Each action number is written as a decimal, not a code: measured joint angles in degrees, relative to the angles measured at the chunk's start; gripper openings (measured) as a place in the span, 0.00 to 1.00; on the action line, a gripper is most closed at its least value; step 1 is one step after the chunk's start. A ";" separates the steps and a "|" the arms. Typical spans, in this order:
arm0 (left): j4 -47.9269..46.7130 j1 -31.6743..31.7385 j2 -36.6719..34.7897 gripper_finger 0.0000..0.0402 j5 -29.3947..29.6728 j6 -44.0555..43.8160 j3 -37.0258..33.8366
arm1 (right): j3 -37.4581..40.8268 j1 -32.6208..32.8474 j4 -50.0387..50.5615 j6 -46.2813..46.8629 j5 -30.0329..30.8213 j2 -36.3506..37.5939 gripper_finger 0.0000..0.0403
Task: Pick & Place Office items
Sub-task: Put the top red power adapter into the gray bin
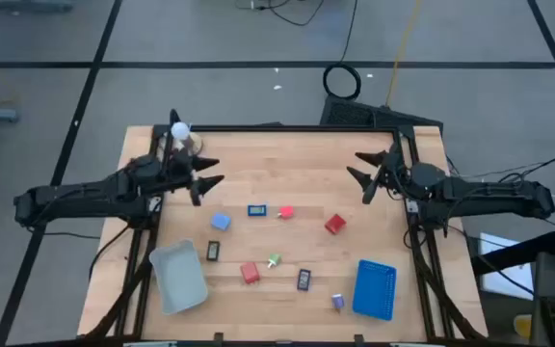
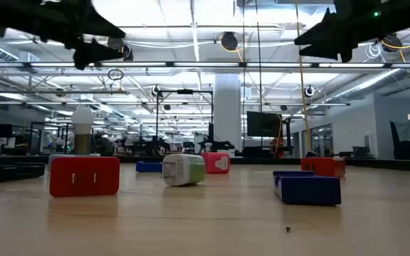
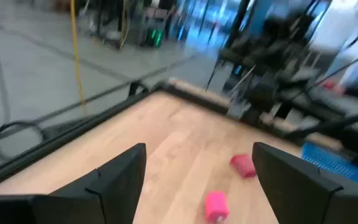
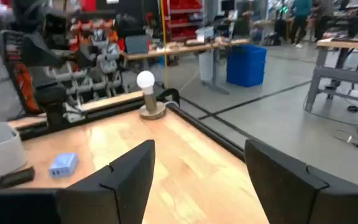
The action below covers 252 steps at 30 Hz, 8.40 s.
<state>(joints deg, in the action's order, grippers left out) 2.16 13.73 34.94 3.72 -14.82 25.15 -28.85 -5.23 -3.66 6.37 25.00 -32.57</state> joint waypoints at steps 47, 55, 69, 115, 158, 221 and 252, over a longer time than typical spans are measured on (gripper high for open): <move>-50.66 -5.32 48.57 0.73 -4.42 -12.43 64.54 | -10.37 -16.73 15.97 2.99 3.73 -3.53 0.60; -57.84 -8.91 63.23 0.73 -4.25 -20.92 83.47 | -10.37 -17.63 15.97 1.73 3.75 -3.48 0.60; -50.89 -13.24 75.58 0.73 -1.50 -20.26 98.18 | -10.41 -16.60 22.37 3.82 -28.41 -3.84 0.60; -55.85 -13.92 61.43 0.73 19.49 -21.01 98.18 | -52.80 13.33 66.55 -20.71 -19.00 -44.33 0.83; -62.08 -11.60 60.51 0.73 8.32 -31.41 98.09 | -45.66 17.82 63.38 -39.23 -26.63 -60.73 0.83; -61.99 -11.56 60.54 0.73 9.86 -33.78 98.14 | -21.94 4.25 34.38 -34.02 -32.05 -56.62 0.83; -61.99 -11.99 60.54 0.73 9.82 -33.78 98.14 | -17.52 7.86 29.85 -43.99 -30.41 -59.25 0.80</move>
<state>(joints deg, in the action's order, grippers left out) -59.83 1.74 95.48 13.54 -48.61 123.28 -46.37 2.63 26.20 -37.63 -5.41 -91.82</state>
